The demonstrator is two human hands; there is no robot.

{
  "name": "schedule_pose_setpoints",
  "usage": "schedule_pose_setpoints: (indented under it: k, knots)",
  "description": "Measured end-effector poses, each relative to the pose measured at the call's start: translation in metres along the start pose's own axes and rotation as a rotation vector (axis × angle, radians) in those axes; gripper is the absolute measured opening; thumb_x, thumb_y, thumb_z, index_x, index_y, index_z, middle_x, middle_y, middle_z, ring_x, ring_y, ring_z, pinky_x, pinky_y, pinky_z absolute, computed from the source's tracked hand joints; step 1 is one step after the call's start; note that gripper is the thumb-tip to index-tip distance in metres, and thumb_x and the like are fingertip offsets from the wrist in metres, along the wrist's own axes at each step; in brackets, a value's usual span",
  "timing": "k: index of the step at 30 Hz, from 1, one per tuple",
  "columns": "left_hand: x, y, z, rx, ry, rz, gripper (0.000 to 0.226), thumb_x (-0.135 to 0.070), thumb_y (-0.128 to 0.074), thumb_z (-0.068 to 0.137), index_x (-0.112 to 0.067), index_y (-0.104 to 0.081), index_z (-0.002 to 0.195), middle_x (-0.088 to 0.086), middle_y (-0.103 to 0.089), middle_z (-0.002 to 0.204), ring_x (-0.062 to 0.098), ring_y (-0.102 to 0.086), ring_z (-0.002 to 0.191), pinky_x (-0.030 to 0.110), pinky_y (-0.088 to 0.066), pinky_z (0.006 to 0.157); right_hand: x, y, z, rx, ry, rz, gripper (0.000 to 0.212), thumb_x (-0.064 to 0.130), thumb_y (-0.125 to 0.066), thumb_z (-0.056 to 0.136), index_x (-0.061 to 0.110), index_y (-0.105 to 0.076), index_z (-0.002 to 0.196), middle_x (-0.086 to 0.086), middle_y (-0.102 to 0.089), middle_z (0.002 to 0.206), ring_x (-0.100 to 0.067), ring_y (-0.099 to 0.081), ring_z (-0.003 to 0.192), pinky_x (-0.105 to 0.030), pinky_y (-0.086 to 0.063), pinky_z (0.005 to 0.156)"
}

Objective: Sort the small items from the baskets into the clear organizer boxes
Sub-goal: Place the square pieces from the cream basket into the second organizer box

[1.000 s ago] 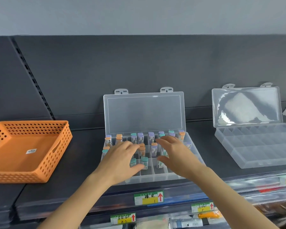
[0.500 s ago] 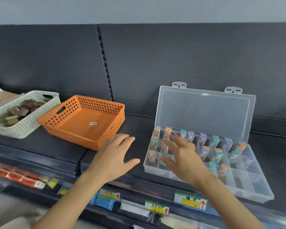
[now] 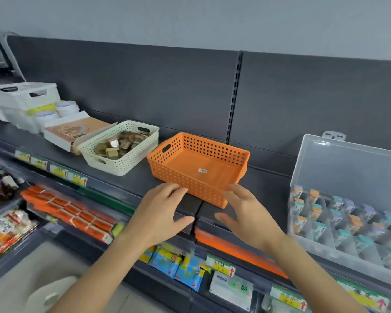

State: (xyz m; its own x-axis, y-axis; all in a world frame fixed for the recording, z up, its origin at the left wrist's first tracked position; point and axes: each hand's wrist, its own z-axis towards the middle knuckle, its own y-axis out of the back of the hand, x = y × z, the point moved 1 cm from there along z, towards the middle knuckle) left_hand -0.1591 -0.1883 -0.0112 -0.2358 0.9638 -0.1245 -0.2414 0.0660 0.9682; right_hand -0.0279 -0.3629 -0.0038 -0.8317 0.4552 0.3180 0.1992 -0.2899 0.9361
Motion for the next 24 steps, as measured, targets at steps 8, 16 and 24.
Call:
schedule_pose_setpoints:
  k: [8, 16, 24]
  knots:
    - [0.120, 0.025, -0.051, -0.024, 0.119, -0.004, 0.071, -0.058, -0.052, 0.087, -0.020, -0.036, 0.144, -0.001, -0.039, 0.145, 0.016, -0.033, 0.135, 0.031, -0.028, 0.110, 0.103, -0.047, 0.062, 0.049, 0.039, 0.054, 0.061, 0.041, -0.056, 0.093, 0.015, -0.036, 0.145, -0.008, -0.026, 0.154, -0.025, -0.024, 0.142, -0.030, -0.024, 0.112]
    - [0.197, 0.029, -0.057, -0.029, 0.209, -0.025, 0.073, -0.060, -0.050, 0.087, -0.023, -0.032, 0.147, -0.003, -0.036, 0.148, 0.014, -0.031, 0.136, 0.030, -0.027, 0.111, 0.152, -0.074, 0.126, 0.068, 0.080, 0.057, 0.061, 0.041, -0.055, 0.093, 0.014, -0.037, 0.145, -0.008, -0.032, 0.152, -0.023, -0.029, 0.140, -0.027, -0.025, 0.111]
    - [0.261, 0.031, 0.002, -0.059, 0.186, -0.025, 0.071, -0.058, -0.052, 0.087, -0.022, -0.034, 0.146, -0.005, -0.036, 0.147, 0.013, -0.031, 0.135, 0.028, -0.029, 0.109, 0.156, -0.092, 0.214, 0.033, 0.078, 0.089, 0.061, 0.041, -0.056, 0.093, 0.017, -0.037, 0.145, -0.007, -0.028, 0.154, -0.022, -0.032, 0.139, -0.031, -0.032, 0.110]
